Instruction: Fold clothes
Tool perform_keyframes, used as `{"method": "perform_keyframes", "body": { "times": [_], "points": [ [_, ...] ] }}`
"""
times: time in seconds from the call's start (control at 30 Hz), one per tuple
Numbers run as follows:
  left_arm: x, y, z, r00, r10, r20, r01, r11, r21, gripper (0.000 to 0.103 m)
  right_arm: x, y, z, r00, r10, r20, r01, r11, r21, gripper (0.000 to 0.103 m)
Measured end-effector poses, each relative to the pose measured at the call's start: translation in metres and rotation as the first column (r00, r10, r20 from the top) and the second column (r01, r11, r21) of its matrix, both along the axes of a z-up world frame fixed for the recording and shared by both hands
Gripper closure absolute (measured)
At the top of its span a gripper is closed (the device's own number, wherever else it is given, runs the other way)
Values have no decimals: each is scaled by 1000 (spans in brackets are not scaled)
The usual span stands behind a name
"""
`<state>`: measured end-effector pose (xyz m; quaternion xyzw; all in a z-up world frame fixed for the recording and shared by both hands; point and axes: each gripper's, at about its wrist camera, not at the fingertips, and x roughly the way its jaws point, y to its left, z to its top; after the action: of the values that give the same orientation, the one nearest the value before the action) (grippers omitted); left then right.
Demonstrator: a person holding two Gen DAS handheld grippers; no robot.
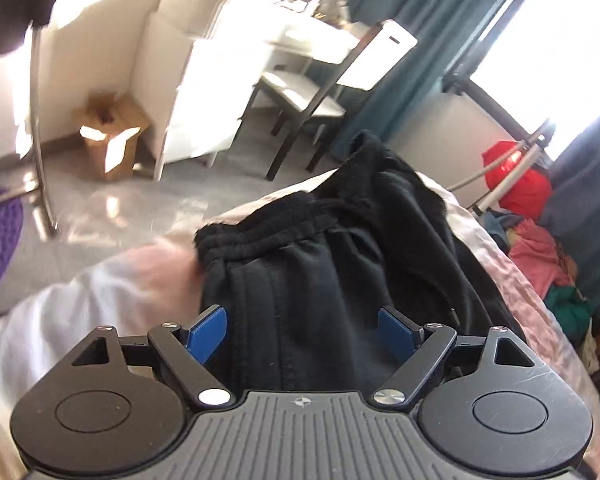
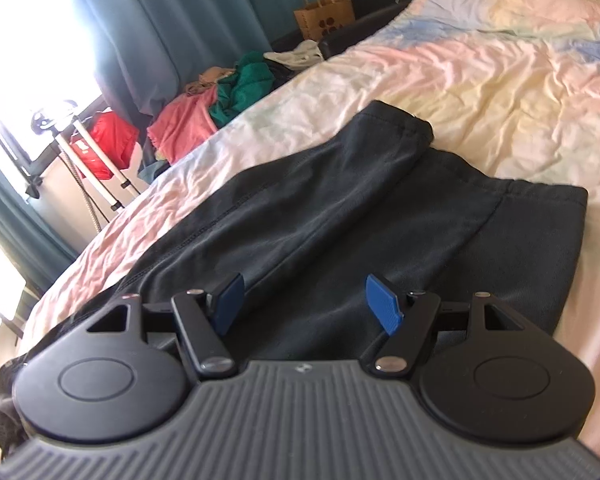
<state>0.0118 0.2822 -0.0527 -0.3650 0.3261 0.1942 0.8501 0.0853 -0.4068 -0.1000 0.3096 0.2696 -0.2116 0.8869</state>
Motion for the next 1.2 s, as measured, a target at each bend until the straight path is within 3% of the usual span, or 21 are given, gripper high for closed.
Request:
{"method": "perform_keyframes", "body": {
  "times": [0.1,0.23,0.33,0.53,0.6,0.77,0.9,1.0,1.07,1.2],
  "points": [
    [-7,25,-22,999,38,-23,-42,975,-218,18,-1,-4,-3,1000,-8,-1,8,999,43,33],
    [-4,37,-43,999,-12,-49,-6,934,-358,18,-2,-3,-3,1000,-24,-6,25,999,38,33],
    [-1,33,-52,997,-73,-5,63,887,-458,18,-3,-7,-4,999,-36,-7,36,997,67,33],
    [-19,34,-33,974,-64,218,168,847,-504,18,-9,-19,-2,997,-78,5,77,992,95,33],
    [-22,32,-31,976,-71,204,166,852,-497,18,-15,-30,-1,994,-104,17,102,988,113,33],
    [-30,26,-39,995,-76,58,94,870,-484,21,-45,-73,2,965,-255,54,243,954,175,33],
    [-44,34,-52,1000,-9,10,13,841,-540,30,-77,-110,-7,894,-445,47,428,882,197,32],
    [-57,37,-46,998,22,52,10,840,-542,32,-95,-127,-21,835,-550,19,534,818,213,32],
    [-64,39,-40,994,31,108,33,841,-540,33,-100,-138,-38,823,-567,-24,549,785,286,32],
    [-78,38,-35,984,42,173,65,818,-571,34,-99,-154,-80,828,-543,-139,542,711,448,32]
  ]
}}
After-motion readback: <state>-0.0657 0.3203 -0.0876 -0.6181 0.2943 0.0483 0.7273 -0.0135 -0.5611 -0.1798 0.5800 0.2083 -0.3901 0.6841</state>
